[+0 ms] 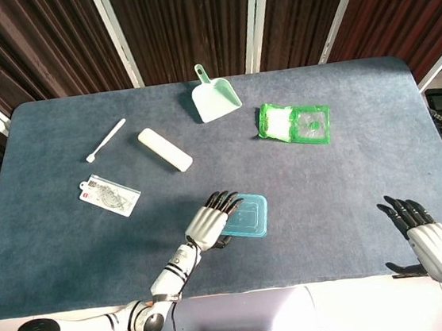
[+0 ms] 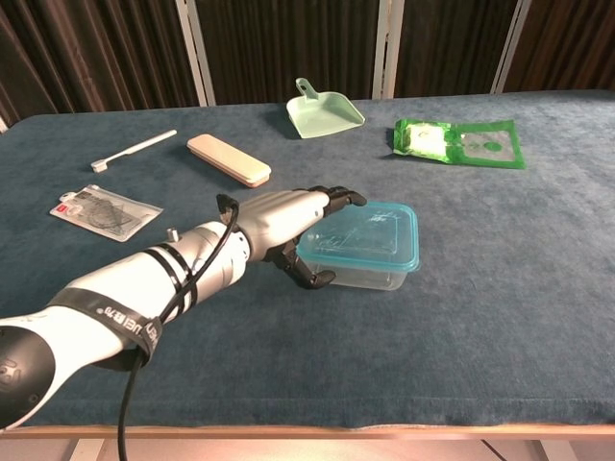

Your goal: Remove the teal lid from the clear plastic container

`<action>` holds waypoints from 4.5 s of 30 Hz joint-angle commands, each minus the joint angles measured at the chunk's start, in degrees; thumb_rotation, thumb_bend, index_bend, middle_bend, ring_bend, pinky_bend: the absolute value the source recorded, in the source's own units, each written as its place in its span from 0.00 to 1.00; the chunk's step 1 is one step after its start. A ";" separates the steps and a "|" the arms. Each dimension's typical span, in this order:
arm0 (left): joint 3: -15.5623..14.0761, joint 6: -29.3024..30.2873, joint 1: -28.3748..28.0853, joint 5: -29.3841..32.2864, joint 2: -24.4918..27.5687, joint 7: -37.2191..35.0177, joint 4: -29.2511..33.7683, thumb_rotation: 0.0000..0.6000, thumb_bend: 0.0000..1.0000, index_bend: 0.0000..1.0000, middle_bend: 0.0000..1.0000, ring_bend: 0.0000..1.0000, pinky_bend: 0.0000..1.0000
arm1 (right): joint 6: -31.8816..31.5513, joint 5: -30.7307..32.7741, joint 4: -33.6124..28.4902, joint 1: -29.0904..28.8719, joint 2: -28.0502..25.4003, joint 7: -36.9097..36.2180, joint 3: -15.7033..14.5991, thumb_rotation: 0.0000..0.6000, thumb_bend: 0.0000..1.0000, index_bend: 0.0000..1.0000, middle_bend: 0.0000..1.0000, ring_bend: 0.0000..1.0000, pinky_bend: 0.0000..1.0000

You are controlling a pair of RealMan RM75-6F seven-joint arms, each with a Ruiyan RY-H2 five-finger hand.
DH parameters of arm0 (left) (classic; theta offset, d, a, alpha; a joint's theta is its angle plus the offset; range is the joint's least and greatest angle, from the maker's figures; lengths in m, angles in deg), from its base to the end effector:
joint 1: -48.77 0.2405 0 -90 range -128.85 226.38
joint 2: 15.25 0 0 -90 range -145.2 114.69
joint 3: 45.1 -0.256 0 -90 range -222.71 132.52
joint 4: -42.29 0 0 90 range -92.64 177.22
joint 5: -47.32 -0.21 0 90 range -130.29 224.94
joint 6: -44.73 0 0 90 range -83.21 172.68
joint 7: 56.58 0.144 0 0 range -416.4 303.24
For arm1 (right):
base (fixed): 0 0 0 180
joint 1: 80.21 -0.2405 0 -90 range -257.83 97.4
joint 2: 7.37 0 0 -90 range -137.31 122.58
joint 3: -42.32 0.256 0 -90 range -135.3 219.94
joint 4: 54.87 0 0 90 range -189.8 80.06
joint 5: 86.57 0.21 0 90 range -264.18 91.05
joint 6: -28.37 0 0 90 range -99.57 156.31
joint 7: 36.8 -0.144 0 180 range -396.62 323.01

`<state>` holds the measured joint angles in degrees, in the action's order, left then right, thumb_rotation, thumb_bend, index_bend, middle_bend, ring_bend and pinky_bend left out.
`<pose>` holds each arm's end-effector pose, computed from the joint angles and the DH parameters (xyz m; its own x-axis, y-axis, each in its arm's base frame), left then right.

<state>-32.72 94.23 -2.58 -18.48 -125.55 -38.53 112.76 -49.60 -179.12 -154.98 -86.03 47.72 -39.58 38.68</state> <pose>-0.0599 0.3241 -0.1264 0.3978 0.3516 0.8475 0.8304 -0.5307 -0.1696 -0.2954 -0.1562 0.1596 0.3910 -0.2319 0.8907 -0.9203 -0.1141 0.3743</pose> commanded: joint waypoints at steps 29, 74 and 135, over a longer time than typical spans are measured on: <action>-6.58 9.55 4.68 7.41 4.90 19.33 20.92 1.00 0.36 0.00 0.55 0.44 0.51 | 13.95 -10.42 8.84 -13.94 13.41 -0.53 0.42 1.00 0.18 0.16 0.00 0.00 0.00; -7.32 10.19 8.07 2.08 4.77 14.72 19.54 1.00 0.36 0.00 0.53 0.40 0.52 | 12.71 -11.17 27.23 -27.29 34.99 -12.78 -0.33 1.00 0.43 0.56 0.00 0.00 0.00; -8.82 9.70 10.46 -3.41 3.90 12.29 16.41 1.00 0.36 0.00 0.55 0.42 0.52 | 11.53 -6.40 23.84 -29.10 35.78 -9.73 0.14 1.00 0.43 0.59 0.02 0.00 0.00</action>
<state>-41.52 103.95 7.86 -21.86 -121.62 -26.22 129.19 -38.06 -185.52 -131.13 -115.12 83.50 -49.32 38.82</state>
